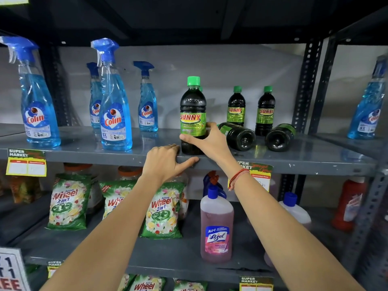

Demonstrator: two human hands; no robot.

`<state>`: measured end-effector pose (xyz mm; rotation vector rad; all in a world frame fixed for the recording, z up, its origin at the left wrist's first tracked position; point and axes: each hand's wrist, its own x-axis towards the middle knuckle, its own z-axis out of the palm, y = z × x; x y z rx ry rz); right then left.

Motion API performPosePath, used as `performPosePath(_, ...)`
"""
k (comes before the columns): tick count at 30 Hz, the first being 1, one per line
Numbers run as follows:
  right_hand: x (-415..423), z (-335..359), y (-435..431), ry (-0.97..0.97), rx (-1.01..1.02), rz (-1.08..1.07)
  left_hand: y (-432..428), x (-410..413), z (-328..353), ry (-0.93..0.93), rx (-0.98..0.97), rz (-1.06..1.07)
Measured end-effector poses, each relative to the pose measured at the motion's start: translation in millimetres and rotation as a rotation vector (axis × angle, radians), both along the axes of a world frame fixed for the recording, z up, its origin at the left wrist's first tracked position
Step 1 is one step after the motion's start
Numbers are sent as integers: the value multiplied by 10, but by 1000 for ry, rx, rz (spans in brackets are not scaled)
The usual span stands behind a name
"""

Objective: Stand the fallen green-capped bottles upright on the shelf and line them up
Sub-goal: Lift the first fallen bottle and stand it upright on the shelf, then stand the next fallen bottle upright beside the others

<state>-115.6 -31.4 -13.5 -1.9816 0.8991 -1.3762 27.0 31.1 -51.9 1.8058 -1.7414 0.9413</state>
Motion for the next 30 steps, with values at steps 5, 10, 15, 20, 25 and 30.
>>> performPosePath(5,-328,208,-139,-84,-259,-224,135,-81,-141,347,-197,-90)
performPosePath(10,-571,599,-579,539,-131,-532,72,-622,-86,213,-412,-300)
performPosePath(15,-550,709,-741,819,307,-363,-177,-1189,66,117,-115,-324)
performPosePath(20,-633,611,-898,482,451,-271,-351,-1247,10,110,24,-138)
performPosePath(25,-745,531,-916,137,429,-167,-351,-1250,-32,72,-3,-111)
performPosePath(30,-804,492,-813,-73,163,-242,-362,-1258,-46,76,-34,-114)
